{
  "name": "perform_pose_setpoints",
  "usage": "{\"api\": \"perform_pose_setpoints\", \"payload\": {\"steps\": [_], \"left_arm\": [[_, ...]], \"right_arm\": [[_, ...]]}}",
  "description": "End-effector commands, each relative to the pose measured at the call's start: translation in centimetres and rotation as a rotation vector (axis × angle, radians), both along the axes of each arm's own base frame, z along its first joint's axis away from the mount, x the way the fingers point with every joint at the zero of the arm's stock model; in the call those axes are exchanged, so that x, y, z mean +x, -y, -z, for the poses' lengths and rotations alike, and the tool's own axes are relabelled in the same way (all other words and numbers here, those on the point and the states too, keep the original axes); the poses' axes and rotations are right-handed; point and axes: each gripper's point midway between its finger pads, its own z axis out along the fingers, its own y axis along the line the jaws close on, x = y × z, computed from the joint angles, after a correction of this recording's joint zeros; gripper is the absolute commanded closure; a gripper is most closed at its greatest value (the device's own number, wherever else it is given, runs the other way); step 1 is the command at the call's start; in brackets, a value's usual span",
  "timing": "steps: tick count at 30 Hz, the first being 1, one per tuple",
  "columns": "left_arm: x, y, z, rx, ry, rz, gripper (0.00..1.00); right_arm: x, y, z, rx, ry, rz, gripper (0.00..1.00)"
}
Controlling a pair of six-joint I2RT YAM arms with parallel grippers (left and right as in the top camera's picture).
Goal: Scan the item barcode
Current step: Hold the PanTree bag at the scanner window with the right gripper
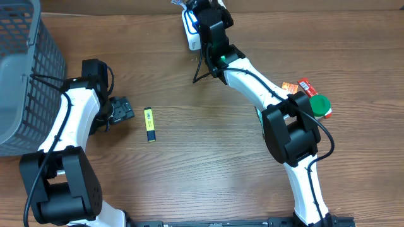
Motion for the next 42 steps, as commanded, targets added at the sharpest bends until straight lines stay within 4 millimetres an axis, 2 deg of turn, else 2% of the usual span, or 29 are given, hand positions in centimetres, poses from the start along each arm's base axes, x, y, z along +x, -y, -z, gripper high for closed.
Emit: {"api": "perform_pose_setpoints", "payload": {"steps": [1, 3, 12, 14, 25, 37, 42], "left_arm": [[-0.2, -0.1, 0.2, 0.009, -0.012, 0.013, 0.00], [-0.2, -0.1, 0.2, 0.009, -0.012, 0.013, 0.00], [-0.2, -0.1, 0.2, 0.009, -0.012, 0.013, 0.00], [-0.2, -0.1, 0.2, 0.009, -0.012, 0.013, 0.00], [-0.2, -0.1, 0.2, 0.009, -0.012, 0.013, 0.00], [-0.2, -0.1, 0.2, 0.009, -0.012, 0.013, 0.00], [-0.2, -0.1, 0.2, 0.009, -0.012, 0.013, 0.00]], "right_arm": [[0.0, 2.5, -1.6, -0.004, 0.069, 0.131, 0.96], [0.0, 2.6, -2.0, -0.021, 0.080, 0.140, 0.96], [0.3, 1.9, 2.3, -0.073, -0.014, 0.108, 0.96], [0.2, 1.7, 2.8, -0.076, -0.023, 0.103, 0.96], [-0.8, -1.3, 3.7, -0.093, -0.057, 0.032, 0.97], [-3.0, -5.9, 4.1, -0.104, -0.072, -0.053, 0.97], [-4.0, -7.0, 5.4, -0.139, -0.121, -0.075, 0.97]]}}
